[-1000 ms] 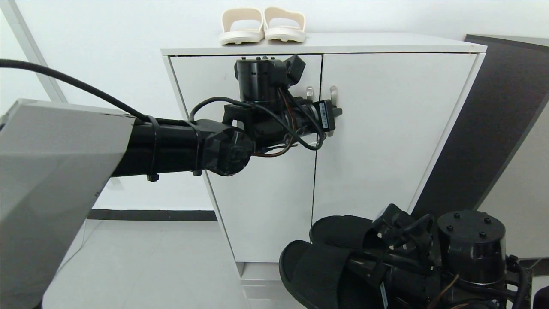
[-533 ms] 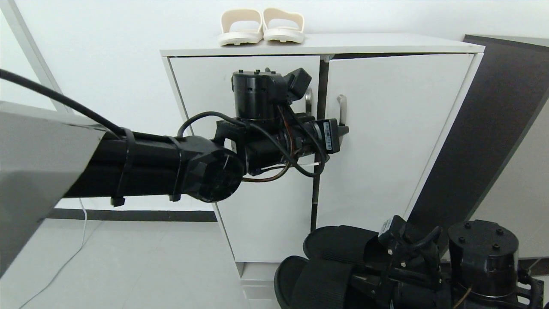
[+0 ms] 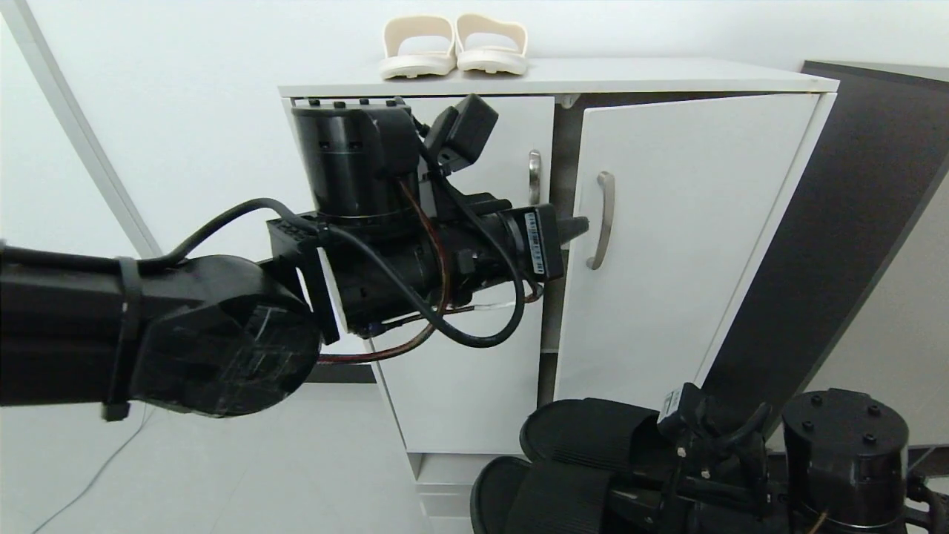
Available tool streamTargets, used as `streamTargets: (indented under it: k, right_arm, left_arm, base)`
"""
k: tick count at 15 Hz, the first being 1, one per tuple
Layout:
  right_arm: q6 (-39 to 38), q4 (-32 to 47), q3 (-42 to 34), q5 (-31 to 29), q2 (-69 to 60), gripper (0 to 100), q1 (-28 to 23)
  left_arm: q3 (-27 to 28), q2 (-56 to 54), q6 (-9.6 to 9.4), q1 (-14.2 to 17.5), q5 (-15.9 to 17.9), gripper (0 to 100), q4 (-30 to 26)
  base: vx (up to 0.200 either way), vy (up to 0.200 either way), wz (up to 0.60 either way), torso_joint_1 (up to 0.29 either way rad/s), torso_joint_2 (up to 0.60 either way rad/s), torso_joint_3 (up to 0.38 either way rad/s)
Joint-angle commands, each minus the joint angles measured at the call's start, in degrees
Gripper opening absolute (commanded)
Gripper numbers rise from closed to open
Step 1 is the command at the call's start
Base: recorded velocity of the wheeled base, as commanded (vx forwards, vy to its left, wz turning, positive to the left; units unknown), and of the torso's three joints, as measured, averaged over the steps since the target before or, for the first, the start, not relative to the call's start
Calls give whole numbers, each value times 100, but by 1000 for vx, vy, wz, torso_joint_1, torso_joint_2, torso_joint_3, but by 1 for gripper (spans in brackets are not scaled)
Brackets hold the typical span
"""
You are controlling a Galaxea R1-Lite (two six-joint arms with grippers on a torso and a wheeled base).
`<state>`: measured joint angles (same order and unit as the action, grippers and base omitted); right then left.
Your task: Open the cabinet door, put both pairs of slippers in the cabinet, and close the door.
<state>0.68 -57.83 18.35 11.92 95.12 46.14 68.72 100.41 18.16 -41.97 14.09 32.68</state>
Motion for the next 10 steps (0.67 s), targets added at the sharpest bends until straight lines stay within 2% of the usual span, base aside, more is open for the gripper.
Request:
streamTargets:
  k: [1, 3, 5, 10]
  right_arm:
    - [11, 0, -33, -6, -38, 0, 53]
    - [116, 0, -51, -6, -38, 0, 62]
    - [125, 0, -68, -6, -38, 0, 70]
    - [125, 0, -68, -41, -82, 0, 176]
  left_arm:
    - [-69, -224, 100, 251, 32, 0, 19]
    - [89, -4, 152, 427, 138, 0, 19]
    - [370, 268, 152, 444, 146, 0, 10]
    - [1407, 1156, 152, 532, 111, 0, 1]
  base:
    - [0, 0, 0, 0, 0, 0]
    - [0, 0, 0, 0, 0, 0]
    - [0, 0, 0, 0, 0, 0]
    - [0, 0, 0, 0, 0, 0]
